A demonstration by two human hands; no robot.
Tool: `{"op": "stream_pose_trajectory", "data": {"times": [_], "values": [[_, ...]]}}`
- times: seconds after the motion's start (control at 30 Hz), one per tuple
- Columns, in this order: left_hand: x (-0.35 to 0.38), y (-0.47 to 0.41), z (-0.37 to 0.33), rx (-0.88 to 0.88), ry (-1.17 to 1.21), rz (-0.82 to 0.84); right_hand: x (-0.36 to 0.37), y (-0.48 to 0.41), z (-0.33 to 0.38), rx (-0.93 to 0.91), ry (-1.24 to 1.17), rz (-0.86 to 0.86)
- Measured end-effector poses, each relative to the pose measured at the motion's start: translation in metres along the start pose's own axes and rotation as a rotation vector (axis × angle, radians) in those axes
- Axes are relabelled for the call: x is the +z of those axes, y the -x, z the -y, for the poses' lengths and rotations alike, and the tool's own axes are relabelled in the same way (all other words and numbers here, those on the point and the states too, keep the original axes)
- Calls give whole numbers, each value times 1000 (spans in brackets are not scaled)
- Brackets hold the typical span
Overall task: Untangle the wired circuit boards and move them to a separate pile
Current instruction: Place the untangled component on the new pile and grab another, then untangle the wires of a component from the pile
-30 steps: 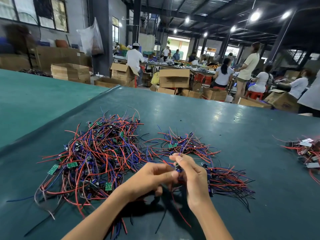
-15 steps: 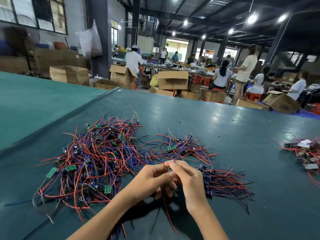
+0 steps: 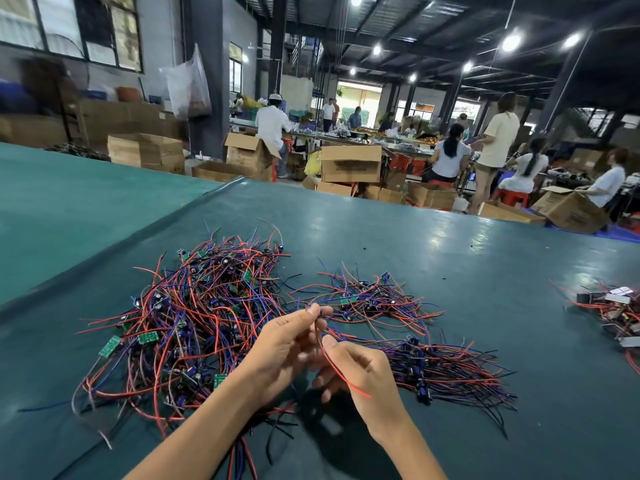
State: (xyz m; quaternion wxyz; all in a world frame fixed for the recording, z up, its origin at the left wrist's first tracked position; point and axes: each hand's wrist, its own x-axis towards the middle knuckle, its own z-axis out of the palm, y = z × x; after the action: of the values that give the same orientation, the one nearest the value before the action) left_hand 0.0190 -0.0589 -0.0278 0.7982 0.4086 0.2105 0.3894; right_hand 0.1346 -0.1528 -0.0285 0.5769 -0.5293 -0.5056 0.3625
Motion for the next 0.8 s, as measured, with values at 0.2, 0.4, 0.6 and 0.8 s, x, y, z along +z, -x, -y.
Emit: {"op": "stream_pose_trajectory", "data": {"times": [0.2,0.4,0.6,0.8], "values": [[-2,3,4,-25,-140,113,0,-3,-1,219,-259,50],[-5,1,8,14,-215,186,0,-2,-1,188,-303,59],[-7,-3,8,142,-250,36,-2,-1,3,154,-173,61],[-16,-6,-5,133,-148,4,2,5,7,106,-52,110]]}}
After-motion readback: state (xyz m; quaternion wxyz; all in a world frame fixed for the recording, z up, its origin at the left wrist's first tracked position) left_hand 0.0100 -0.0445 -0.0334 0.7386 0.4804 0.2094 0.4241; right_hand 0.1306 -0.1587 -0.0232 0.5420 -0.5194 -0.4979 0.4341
